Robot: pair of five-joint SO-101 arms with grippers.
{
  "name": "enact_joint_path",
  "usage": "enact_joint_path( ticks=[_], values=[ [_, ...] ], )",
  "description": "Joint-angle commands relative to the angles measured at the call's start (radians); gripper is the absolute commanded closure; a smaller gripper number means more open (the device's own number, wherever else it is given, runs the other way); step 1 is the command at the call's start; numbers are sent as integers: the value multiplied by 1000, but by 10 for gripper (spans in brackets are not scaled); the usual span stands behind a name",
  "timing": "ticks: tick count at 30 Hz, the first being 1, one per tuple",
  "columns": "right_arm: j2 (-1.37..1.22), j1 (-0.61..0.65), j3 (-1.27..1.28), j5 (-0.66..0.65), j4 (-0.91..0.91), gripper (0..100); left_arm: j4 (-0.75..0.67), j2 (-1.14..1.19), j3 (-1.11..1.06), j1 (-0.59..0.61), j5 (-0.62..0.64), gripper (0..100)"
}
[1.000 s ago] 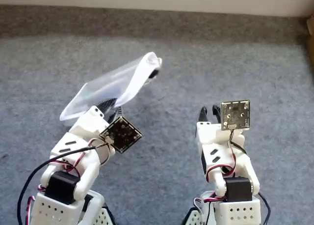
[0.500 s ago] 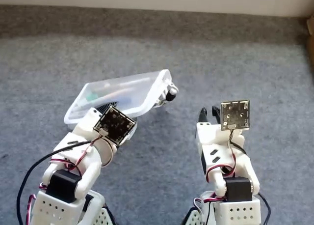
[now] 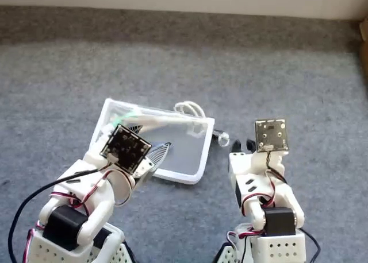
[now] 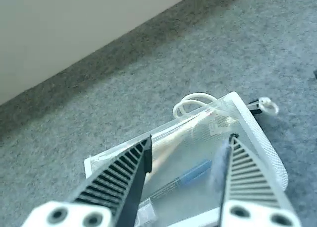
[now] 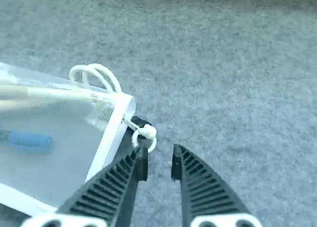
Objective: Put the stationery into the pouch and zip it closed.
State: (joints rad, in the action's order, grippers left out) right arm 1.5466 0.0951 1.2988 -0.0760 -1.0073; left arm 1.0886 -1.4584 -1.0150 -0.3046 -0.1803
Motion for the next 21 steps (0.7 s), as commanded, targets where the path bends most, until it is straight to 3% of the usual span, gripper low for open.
enact_joint_path(
  ticks=[1, 5, 10, 14, 21],
  values=[
    [19, 12, -12, 9, -53, 922, 11, -4, 71, -22, 23, 769],
    [19, 12, -12, 11, -128, 922, 20, -4, 71, -16, 25, 774],
    [19, 8, -12, 11, -179, 930, 25, -62, 59, -16, 18, 893],
    [19, 7, -12, 11, -179, 993, 23, -197, -7, -8, 15, 976],
    [19, 8, -10, 12, -208, 995, 18, -375, -128, 147, 15, 994]
  ],
)
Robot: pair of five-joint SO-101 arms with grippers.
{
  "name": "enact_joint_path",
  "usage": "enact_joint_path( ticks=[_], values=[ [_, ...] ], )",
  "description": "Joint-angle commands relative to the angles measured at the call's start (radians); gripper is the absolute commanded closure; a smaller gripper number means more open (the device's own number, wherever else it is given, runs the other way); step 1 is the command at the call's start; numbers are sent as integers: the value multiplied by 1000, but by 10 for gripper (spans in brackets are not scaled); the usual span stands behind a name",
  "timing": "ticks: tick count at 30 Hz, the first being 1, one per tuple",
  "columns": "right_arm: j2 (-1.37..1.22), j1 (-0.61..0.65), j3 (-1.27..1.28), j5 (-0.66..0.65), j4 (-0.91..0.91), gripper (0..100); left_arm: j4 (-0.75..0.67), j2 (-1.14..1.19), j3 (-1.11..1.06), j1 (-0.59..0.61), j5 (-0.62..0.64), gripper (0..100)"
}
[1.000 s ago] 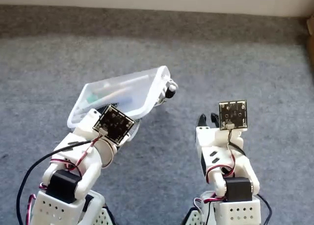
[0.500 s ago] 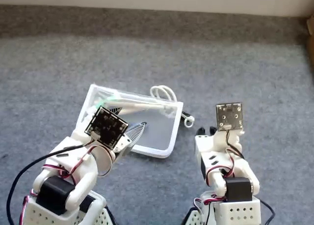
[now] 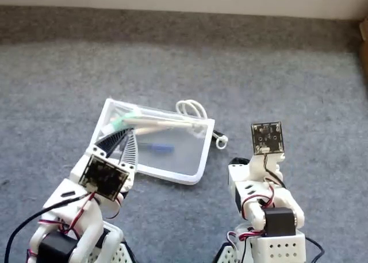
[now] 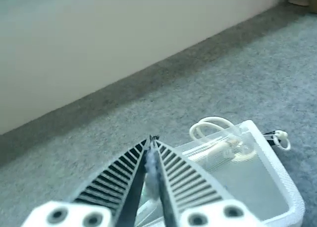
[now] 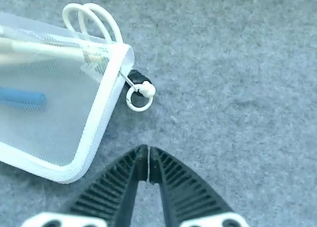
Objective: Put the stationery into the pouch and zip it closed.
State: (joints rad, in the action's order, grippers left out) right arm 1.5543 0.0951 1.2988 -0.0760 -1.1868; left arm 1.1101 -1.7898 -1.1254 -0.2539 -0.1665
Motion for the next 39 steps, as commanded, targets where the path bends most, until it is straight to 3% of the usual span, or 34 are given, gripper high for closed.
enact_joint_path(
  ticks=[1, 17, 28, 39],
  values=[
    [12, 8, -10, 12, -42, 995, -3, -38, -28, 122, 2, 994],
    [12, 5, 108, 11, -120, 995, -5, -25, -305, 317, 2, 992],
    [12, 10, 352, 12, 108, 995, -5, -27, -564, 354, 2, 992],
    [12, 5, 450, 12, 177, 995, 18, -18, -572, 354, 3, 993]
  ],
)
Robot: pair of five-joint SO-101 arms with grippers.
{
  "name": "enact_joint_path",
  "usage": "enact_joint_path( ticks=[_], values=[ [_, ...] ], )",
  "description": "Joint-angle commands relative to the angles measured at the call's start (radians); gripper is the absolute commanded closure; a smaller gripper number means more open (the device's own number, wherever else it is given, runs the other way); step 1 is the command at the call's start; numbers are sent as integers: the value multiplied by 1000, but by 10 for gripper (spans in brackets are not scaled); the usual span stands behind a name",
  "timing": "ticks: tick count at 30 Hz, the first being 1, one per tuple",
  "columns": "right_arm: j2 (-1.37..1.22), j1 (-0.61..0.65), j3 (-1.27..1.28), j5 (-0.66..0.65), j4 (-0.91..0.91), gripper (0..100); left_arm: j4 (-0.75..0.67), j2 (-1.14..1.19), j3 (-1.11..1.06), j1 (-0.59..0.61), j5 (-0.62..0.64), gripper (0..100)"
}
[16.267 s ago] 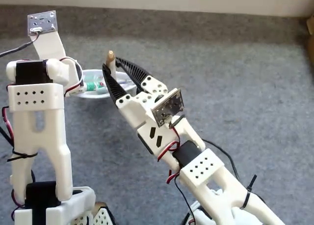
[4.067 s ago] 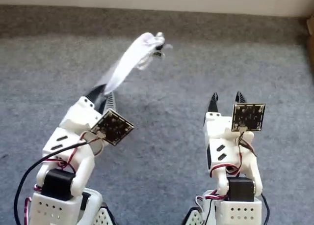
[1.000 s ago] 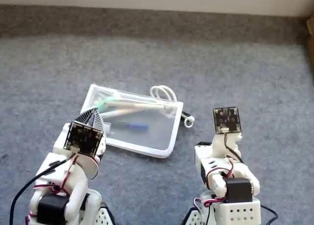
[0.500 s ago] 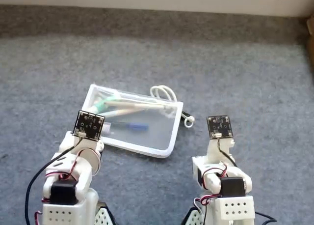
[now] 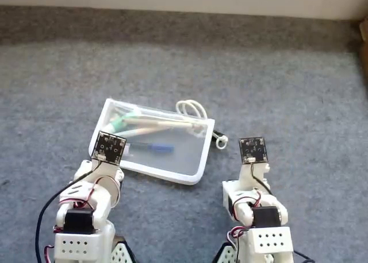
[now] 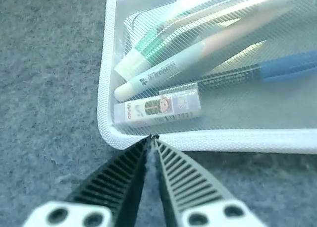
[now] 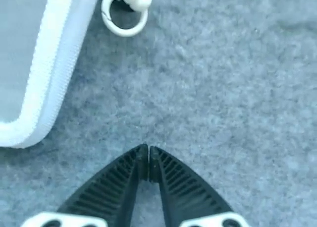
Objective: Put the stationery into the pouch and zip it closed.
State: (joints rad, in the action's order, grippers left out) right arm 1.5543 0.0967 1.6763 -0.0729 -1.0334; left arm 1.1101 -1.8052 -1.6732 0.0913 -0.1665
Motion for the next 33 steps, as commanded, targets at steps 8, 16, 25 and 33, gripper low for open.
enact_joint_path(
  ticks=[8, 16, 25, 33],
  values=[
    [12, 4, 73, 5, 24, 995, 224, -8, -24, 8, 3, 993],
    [12, 4, 73, 3, 24, 995, 224, -8, -24, 8, 3, 993],
    [12, 4, 73, 3, 24, 995, 224, -8, -24, 7, 3, 993],
    [12, 4, 73, 3, 24, 995, 224, -8, -24, 7, 3, 993]
  ],
)
